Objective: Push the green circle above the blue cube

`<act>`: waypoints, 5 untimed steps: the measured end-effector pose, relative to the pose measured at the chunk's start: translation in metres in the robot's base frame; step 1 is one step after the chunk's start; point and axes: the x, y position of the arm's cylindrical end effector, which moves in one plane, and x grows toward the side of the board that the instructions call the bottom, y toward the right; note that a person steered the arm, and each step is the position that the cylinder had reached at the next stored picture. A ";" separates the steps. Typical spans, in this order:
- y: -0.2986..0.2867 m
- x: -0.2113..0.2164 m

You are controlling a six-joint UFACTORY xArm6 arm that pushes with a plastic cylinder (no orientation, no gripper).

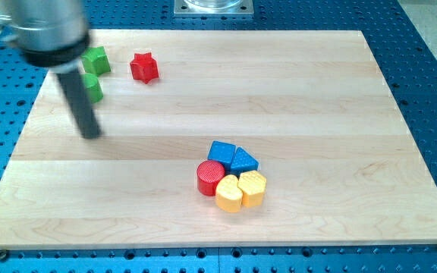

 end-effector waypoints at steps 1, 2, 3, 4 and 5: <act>-0.029 -0.060; 0.003 -0.062; 0.083 -0.061; 0.066 -0.056; 0.003 -0.085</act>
